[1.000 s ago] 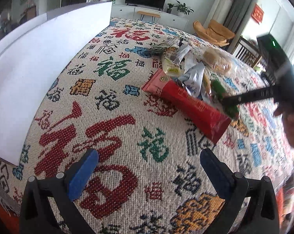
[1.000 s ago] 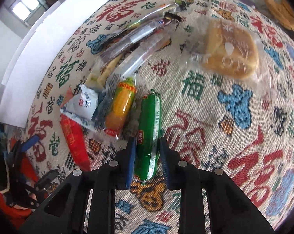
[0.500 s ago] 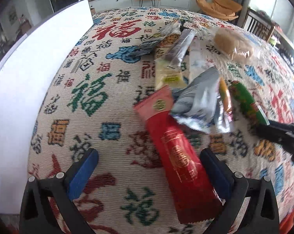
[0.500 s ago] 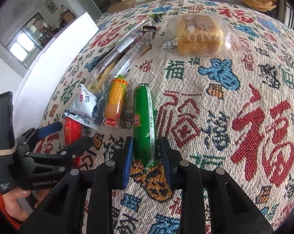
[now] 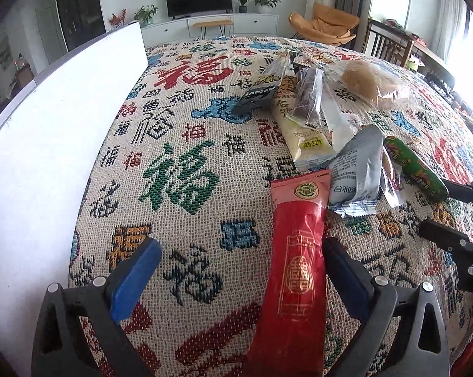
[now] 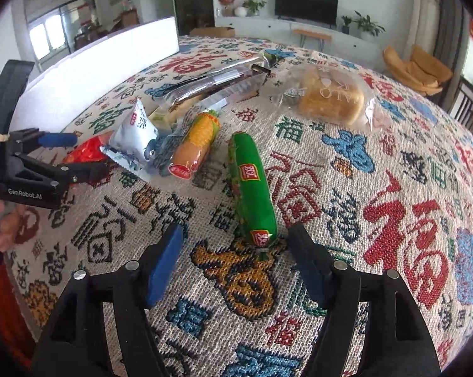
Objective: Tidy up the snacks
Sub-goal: 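Close the left tool on the red pack while the right tool grips the green sausage, then carry both snacks into the white box and open both tools to drop them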
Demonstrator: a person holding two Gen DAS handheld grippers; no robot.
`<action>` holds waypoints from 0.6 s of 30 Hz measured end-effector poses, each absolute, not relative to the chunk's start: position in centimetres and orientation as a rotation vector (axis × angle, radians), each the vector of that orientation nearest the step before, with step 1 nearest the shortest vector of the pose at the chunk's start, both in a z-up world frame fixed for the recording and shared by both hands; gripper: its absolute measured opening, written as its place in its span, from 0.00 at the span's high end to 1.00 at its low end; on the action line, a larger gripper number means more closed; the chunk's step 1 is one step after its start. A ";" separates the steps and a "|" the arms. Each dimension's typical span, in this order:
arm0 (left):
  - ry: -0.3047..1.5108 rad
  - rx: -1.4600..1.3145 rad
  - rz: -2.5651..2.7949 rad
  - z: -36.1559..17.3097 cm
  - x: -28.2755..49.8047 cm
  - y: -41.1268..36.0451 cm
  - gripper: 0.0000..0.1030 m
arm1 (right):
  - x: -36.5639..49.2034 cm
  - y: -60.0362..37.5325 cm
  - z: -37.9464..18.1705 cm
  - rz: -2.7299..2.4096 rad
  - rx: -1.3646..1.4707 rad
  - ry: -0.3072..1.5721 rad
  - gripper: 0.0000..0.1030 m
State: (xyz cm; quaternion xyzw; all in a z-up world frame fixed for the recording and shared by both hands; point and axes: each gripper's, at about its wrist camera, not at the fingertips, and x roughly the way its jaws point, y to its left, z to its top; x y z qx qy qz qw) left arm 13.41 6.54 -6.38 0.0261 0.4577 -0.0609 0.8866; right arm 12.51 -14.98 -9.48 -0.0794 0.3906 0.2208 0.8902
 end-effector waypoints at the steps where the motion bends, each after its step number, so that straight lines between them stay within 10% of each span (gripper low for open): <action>1: 0.950 0.053 -0.133 -6.4 13.2 6.6 0.02 | 12.5 -14.9 -9.5 0.451 -0.170 0.810 0.26; 6: 0.989 0.087 -0.170 -5.9 12.5 6.4 0.10 | 12.9 -15.2 -9.6 0.497 -0.134 0.827 0.16; 10: 1.001 0.127 -0.229 -4.8 11.4 5.4 0.75 | 14.3 -14.4 -9.0 0.533 -0.184 0.938 0.15; 16: 1.017 -0.021 -0.266 -4.1 10.7 6.3 0.82 | 19.1 -14.5 -5.5 0.551 -0.177 1.137 0.19; 18: 1.007 -0.070 -0.277 -3.6 10.3 6.9 0.82 | 20.2 -13.9 -6.1 0.526 -0.206 1.171 0.34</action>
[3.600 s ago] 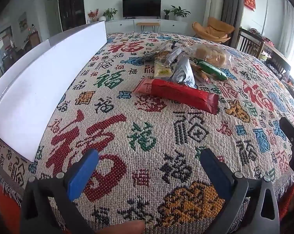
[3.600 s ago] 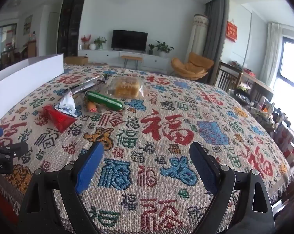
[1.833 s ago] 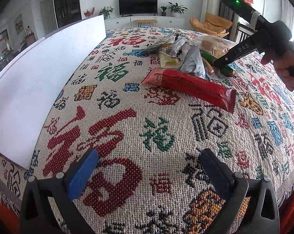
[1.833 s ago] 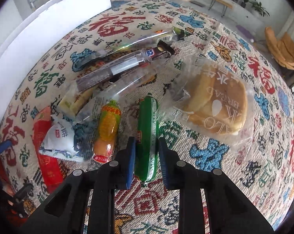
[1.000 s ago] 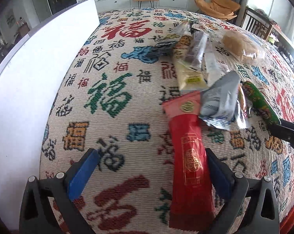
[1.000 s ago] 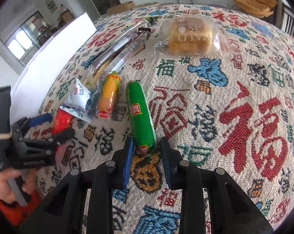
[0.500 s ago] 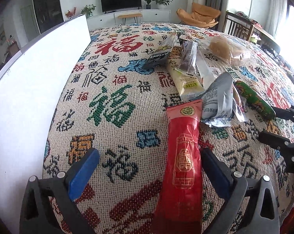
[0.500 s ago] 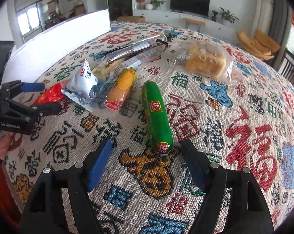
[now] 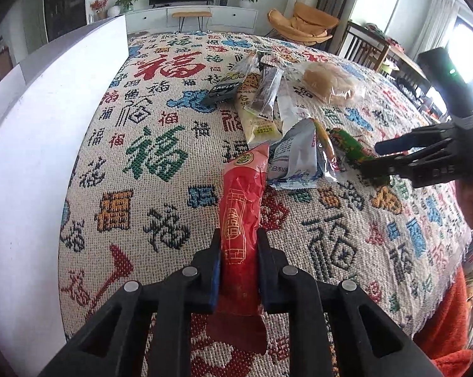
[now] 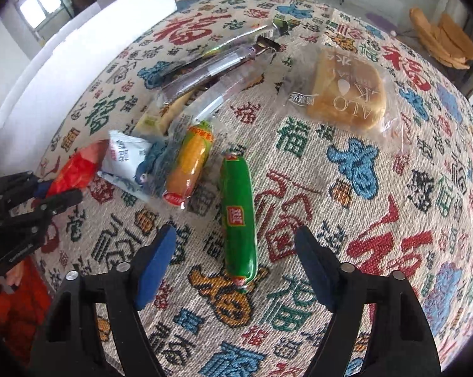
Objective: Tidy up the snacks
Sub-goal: 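Carry both snacks into the white box and open both tools to drop them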
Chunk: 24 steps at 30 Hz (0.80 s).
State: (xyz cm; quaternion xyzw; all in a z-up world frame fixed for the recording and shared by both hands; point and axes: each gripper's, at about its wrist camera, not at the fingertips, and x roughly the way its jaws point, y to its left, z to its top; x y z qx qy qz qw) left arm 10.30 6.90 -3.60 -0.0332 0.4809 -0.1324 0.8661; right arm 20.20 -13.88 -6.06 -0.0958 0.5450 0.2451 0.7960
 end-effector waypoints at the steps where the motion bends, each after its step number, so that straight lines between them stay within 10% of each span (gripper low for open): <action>1: 1.002 -0.085 -0.280 -3.3 10.0 7.2 0.83 | 20.5 -13.7 -6.6 0.524 -0.202 1.192 0.41; 4: 0.973 -0.119 -0.293 -1.9 8.8 8.1 0.84 | 20.9 -13.8 -7.4 0.514 -0.165 1.196 0.76; 15: 0.752 -0.324 -0.283 7.9 5.0 17.4 0.84 | 17.7 -17.4 1.2 0.599 0.167 1.080 0.77; 24: 0.767 -0.263 0.154 10.0 6.9 31.2 0.75 | 16.2 0.8 12.5 0.983 0.264 0.897 0.76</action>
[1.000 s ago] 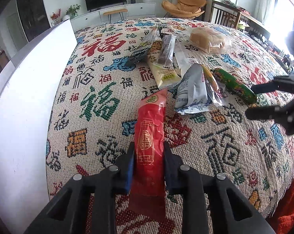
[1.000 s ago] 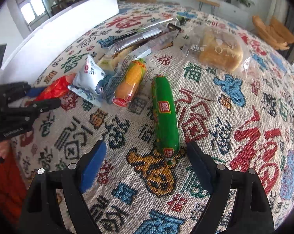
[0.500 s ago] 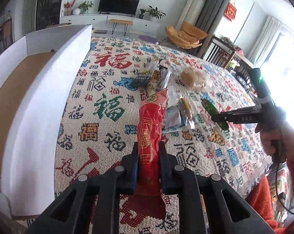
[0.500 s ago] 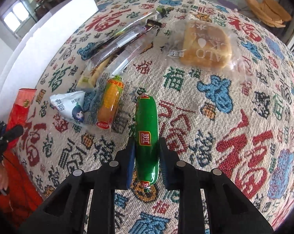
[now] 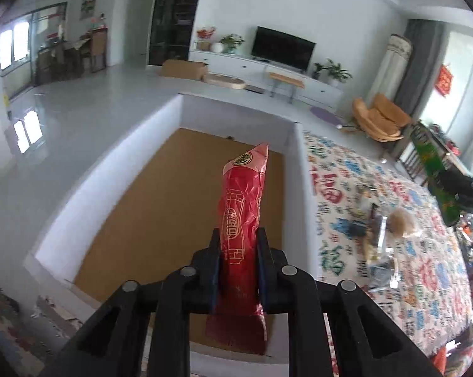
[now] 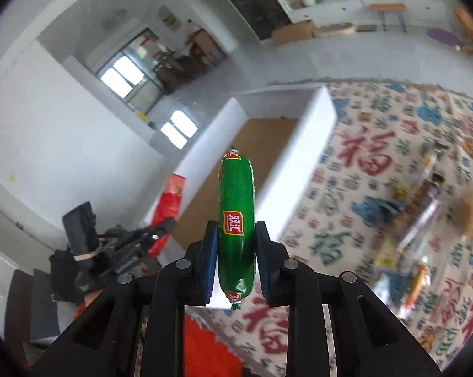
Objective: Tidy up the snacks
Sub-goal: 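Carry both snacks into the white box and open both tools to drop them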
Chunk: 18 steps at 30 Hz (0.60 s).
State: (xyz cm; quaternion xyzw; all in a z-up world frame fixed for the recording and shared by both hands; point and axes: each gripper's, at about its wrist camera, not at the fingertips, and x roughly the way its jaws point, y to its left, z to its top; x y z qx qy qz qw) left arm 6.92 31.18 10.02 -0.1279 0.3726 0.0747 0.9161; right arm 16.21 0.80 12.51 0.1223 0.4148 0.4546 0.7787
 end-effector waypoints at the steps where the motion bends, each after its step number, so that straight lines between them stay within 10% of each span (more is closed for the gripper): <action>1: 0.774 -0.255 0.200 9.7 7.0 32.0 0.63 | 16.2 3.0 13.0 1.004 0.272 0.878 0.73; 3: 0.782 -0.255 0.257 9.0 6.6 33.3 0.44 | 16.5 5.9 13.6 1.016 0.294 0.847 0.54; 7: 0.734 -0.262 0.297 8.7 4.8 33.6 0.22 | 16.3 5.2 14.7 0.995 0.297 0.754 0.49; 18: 0.802 -0.209 -0.182 8.0 5.2 15.9 0.05 | 17.3 -9.5 0.9 0.570 -0.091 0.866 0.34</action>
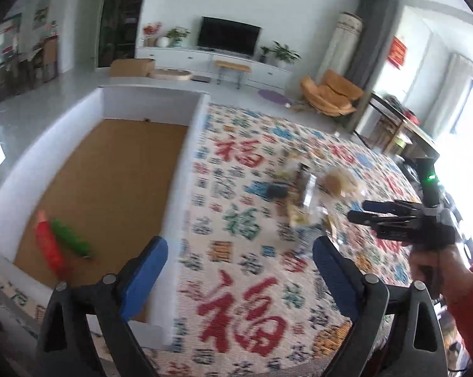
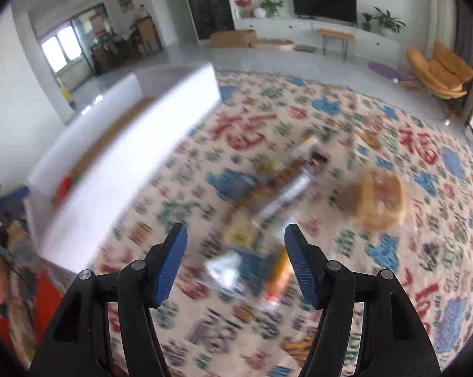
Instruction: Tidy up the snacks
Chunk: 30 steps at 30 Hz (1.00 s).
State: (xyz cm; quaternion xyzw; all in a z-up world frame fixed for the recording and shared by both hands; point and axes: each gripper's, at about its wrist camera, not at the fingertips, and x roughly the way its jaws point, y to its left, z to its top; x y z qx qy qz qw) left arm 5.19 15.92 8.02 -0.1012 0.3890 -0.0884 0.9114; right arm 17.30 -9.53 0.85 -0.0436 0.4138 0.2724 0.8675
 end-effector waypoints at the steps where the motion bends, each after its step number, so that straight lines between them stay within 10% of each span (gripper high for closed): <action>1: 0.828 -0.190 -0.226 7.1 5.6 13.8 0.03 | 17.2 -10.9 -0.6 0.547 -0.132 0.882 0.34; 10: 1.032 0.052 -0.191 -5.5 12.4 3.6 0.02 | 14.9 -21.0 -9.1 0.358 -0.135 0.858 0.30; 30: 0.940 0.110 -0.231 -6.6 23.9 0.2 0.00 | 15.5 -22.6 -9.8 0.314 -0.074 0.834 0.13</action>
